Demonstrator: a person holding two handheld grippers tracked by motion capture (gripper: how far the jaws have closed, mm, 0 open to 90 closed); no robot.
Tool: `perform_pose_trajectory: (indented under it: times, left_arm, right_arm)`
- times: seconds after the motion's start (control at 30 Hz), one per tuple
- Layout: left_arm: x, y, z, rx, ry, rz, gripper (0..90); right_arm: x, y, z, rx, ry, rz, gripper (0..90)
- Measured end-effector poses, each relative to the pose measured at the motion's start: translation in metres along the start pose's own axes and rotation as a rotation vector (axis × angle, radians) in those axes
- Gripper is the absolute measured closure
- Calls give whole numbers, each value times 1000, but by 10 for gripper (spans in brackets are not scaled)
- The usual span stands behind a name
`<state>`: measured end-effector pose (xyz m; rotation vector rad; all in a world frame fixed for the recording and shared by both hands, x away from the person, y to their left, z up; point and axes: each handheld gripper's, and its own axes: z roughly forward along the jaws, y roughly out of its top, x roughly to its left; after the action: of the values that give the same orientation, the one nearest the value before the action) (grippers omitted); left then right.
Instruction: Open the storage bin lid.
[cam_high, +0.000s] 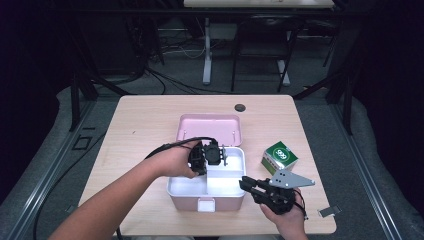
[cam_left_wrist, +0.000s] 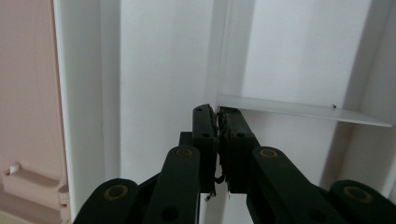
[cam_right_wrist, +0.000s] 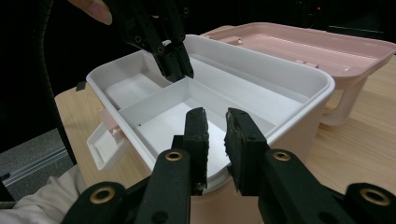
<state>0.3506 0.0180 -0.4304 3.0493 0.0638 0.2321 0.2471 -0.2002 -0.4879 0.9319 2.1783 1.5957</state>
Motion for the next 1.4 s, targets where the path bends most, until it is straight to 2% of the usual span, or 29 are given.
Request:
perform_pose_trajectory:
  times: [0.17, 0.47, 0.67, 1.1, 1.4]
  left_arm:
    - [-1, 3, 3, 25, 1, 14, 857]
    - [-3, 4, 7, 25, 8, 20, 857]
    - [-3, 5, 6, 38, 14, 48, 861]
    - [-3, 3, 3, 25, 6, 60, 873]
    - [-5, 1, -5, 5, 23, 47, 888]
  right_arm:
    - [-4, -1, -3, -15, -15, 9, 781]
    - [-10, -4, -3, -11, -27, 31, 781]
    - [-12, -5, -3, -15, -34, 32, 781]
    - [-14, -5, -5, -13, -47, 39, 777]
    - [-20, -1, -16, -52, -85, 49, 772]
